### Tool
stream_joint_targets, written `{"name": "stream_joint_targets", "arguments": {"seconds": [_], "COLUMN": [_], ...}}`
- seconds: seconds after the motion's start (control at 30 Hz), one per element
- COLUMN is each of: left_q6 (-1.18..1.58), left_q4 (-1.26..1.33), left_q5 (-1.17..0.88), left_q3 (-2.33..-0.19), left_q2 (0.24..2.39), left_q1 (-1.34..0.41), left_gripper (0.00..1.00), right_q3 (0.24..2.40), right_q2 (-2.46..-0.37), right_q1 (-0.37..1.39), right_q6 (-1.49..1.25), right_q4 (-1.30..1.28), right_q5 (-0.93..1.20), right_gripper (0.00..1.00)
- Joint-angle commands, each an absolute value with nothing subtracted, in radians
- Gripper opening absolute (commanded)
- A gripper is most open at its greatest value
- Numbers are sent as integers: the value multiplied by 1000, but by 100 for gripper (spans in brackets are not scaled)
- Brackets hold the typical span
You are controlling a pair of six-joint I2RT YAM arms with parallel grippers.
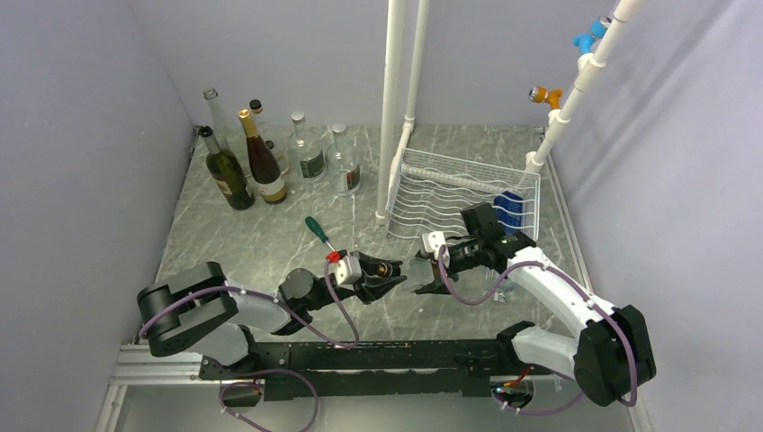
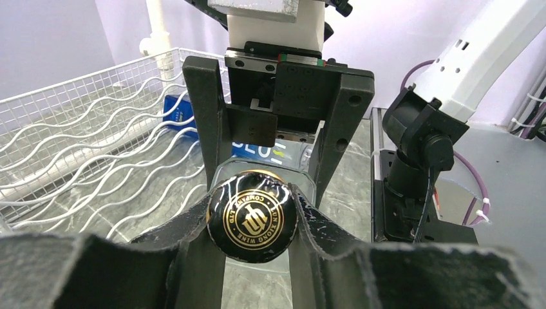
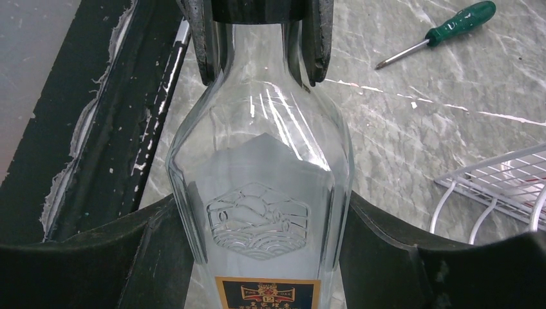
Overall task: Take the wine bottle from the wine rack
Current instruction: Pick up the wine bottle from the wine rack.
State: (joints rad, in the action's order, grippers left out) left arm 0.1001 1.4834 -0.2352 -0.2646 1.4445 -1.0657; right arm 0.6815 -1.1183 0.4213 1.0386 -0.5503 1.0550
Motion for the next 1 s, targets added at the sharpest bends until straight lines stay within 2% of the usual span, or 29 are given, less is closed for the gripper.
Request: {"name": "stream_joint_targets", "arguments": {"seconds": [0.0,0.07,0.23,0.27,0.3,0.53,0.8,0.97], "left_q6": [133,135,123,121,119,103,70,63], "left_q4": [1662,1642,1533,1504,1486,1328,878,702], "left_q5": [-237,-214,-175,-169,-163,-131,-15,43], "left_q3": [-302,-302,-304,-304,-303,-302,-370,-392], "left_q2": [1376,1353,1276,1255,1240,1108,843,713], "left_q1": [-1086,-1088,-1091,-1091,-1091,-1091,-1082,-1059], "left_gripper": [0,0,0,0,0,0,0,0], "right_q3": [731,733,757,763,771,811,854,849], "right_q2": [-1111,-1111,-1110,-1109,-1109,-1085,-1040,-1037], "right_q1": [419,419,418,419,419,394,321,313], "right_q6": [986,978,980,987,996,1058,1107,1098], "right_q4": [-461,-463,-503,-521,-536,-621,-713,-699], "right_q5": [1114,1106,1108,1113,1116,1146,1196,1189], "right_gripper": [42,61,84,96,99,100,100,100]}}
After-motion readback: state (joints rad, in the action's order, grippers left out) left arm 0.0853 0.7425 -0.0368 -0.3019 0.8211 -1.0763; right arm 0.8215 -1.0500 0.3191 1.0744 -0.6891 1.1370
